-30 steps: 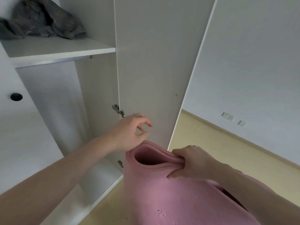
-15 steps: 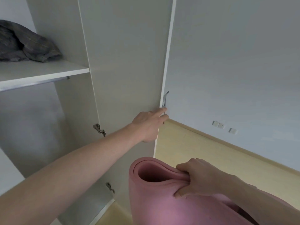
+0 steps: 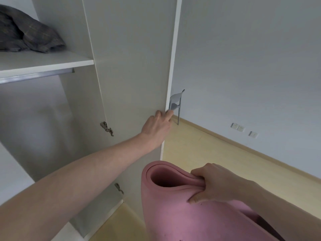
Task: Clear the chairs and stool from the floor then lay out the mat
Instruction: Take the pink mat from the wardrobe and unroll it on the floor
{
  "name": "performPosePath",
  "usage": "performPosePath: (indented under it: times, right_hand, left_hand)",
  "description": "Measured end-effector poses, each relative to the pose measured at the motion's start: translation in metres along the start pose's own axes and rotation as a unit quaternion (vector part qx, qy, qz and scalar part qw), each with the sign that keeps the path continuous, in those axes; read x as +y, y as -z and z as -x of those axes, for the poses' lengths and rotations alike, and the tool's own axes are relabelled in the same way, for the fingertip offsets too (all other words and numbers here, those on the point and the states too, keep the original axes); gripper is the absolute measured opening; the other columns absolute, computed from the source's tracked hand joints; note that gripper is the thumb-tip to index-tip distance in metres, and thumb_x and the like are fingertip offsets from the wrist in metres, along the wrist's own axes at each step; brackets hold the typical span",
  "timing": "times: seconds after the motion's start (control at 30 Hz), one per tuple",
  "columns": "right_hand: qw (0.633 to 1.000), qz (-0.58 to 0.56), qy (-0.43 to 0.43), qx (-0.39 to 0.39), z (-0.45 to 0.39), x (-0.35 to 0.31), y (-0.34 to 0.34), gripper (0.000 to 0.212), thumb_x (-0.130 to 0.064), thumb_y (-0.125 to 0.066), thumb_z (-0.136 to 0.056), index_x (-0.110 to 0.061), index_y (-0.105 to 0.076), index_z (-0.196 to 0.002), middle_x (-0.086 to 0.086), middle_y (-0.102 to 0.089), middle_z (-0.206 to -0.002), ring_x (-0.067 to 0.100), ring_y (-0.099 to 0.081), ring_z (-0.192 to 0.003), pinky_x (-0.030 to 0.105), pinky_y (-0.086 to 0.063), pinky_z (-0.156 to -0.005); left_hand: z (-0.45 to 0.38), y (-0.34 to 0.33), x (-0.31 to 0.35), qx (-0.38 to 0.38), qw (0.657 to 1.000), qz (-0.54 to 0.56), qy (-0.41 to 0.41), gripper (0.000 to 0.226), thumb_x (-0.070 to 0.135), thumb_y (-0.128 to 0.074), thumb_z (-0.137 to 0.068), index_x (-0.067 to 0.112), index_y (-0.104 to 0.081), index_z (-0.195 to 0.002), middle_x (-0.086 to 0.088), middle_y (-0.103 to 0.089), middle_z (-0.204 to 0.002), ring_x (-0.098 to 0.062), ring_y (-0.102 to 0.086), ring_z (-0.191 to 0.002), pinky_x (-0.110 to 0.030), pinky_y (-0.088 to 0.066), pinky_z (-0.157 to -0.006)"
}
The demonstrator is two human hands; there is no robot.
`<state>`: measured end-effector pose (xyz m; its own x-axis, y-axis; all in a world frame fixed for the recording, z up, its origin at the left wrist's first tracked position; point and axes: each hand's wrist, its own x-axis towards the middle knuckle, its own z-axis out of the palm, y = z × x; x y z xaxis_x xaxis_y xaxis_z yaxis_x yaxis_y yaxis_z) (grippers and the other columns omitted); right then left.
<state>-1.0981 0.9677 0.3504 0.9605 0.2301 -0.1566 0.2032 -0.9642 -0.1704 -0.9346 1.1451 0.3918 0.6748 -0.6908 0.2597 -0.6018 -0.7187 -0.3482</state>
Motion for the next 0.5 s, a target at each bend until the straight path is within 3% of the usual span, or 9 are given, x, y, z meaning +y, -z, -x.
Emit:
performPosePath:
  times: [0.23,0.37,0.5]
  right_hand:
    - [1.000,-0.013,0.010,0.000,0.003,-0.039,0.004,0.069,-0.080,-0.073,-0.060,-0.017,-0.050,-0.076,0.004,-0.058,-0.070,0.014,-0.044,-0.061,0.028,-0.033,-0.055]
    - [1.000,-0.020,0.012,-0.010,0.000,-0.077,0.004,0.065,-0.077,-0.075,-0.060,-0.019,-0.049,-0.072,-0.002,-0.051,-0.063,0.011,-0.040,-0.057,0.025,-0.030,-0.052]
    - [1.000,-0.014,0.022,-0.014,-0.006,-0.120,0.001,0.063,-0.076,-0.075,-0.060,-0.018,-0.054,-0.076,0.002,-0.060,-0.070,0.010,-0.044,-0.059,0.027,-0.033,-0.054]
  left_hand:
    - [0.052,-0.003,-0.025,0.026,0.999,0.021,-0.021,0.042,-0.014,-0.053,-0.081,0.001,-0.059,-0.120,-0.014,-0.036,-0.138,-0.028,-0.050,-0.098,-0.031,-0.043,-0.062]
    - [0.099,-0.007,-0.054,0.027,0.997,0.060,-0.028,0.038,-0.016,-0.056,-0.079,0.005,-0.061,-0.110,-0.010,-0.036,-0.129,-0.027,-0.052,-0.090,-0.030,-0.052,-0.063]
    - [0.154,-0.005,-0.092,0.017,0.996,0.086,-0.034,0.033,-0.017,-0.060,-0.079,0.006,-0.058,-0.102,-0.006,-0.033,-0.120,-0.022,-0.050,-0.087,-0.030,-0.054,-0.065]
